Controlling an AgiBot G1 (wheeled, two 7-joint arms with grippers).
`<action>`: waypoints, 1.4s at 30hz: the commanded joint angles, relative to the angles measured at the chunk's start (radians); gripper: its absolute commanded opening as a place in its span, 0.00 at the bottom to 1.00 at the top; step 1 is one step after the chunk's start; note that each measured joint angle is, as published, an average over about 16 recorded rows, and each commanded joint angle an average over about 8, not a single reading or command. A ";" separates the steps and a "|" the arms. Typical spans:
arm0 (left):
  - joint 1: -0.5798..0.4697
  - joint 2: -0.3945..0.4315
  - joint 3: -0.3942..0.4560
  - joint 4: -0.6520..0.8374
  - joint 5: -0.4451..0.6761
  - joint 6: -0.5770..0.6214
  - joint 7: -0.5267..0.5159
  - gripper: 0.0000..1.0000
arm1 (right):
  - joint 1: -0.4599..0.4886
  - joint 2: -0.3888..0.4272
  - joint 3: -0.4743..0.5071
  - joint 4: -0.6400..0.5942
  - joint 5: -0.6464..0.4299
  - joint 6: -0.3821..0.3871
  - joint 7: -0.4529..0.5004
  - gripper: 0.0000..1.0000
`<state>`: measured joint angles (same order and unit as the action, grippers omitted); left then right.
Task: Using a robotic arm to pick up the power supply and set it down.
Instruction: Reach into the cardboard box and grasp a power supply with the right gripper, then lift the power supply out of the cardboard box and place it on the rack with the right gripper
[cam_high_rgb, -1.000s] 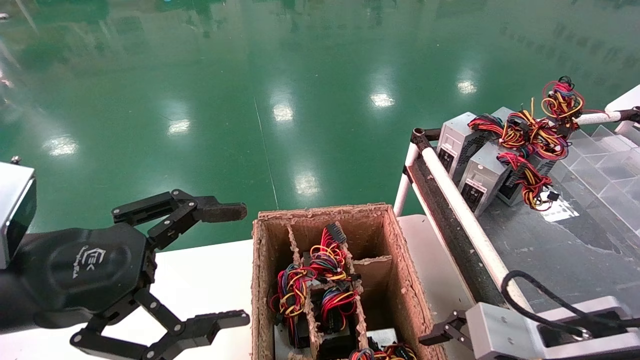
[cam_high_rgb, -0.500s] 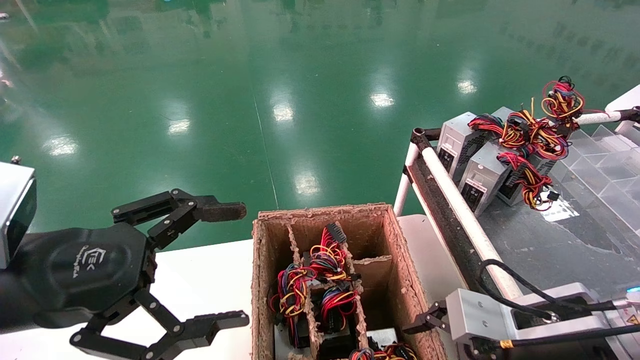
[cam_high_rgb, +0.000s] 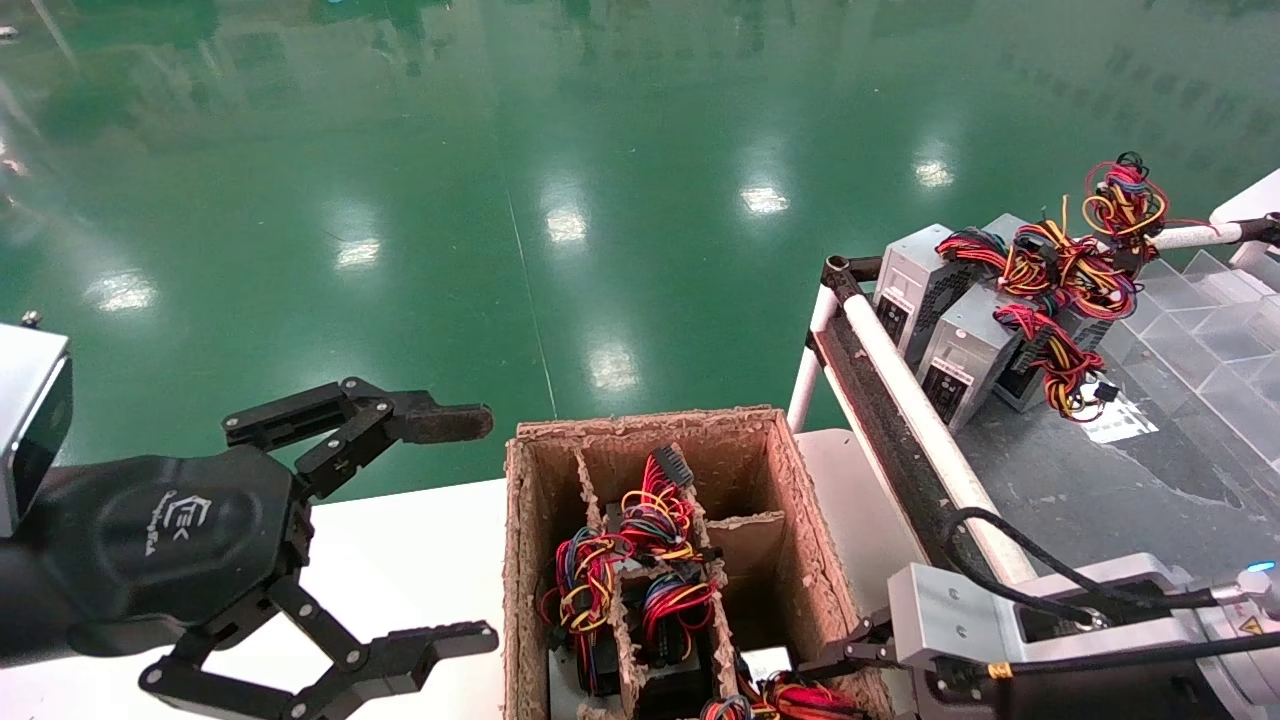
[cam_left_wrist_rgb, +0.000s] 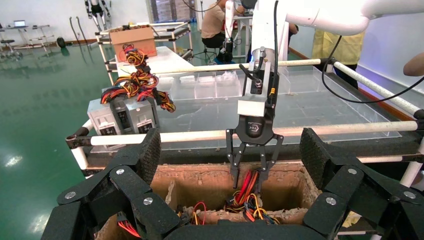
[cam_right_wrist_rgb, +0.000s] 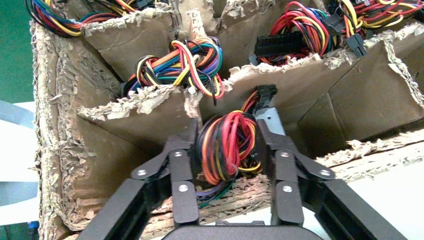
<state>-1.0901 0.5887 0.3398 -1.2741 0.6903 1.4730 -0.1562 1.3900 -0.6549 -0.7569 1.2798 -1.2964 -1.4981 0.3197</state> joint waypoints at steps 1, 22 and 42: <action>0.000 0.000 0.000 0.000 0.000 0.000 0.000 1.00 | 0.000 -0.001 0.000 -0.004 0.000 0.002 0.003 0.00; 0.000 0.000 0.000 0.000 0.000 0.000 0.000 1.00 | 0.012 0.026 -0.003 -0.028 0.051 -0.048 -0.016 0.00; 0.000 0.000 0.001 0.000 -0.001 0.000 0.000 1.00 | -0.014 0.093 0.097 -0.013 0.230 0.033 -0.093 0.00</action>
<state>-1.0903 0.5883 0.3407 -1.2741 0.6897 1.4726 -0.1557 1.3777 -0.5627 -0.6597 1.2673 -1.0698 -1.4621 0.2308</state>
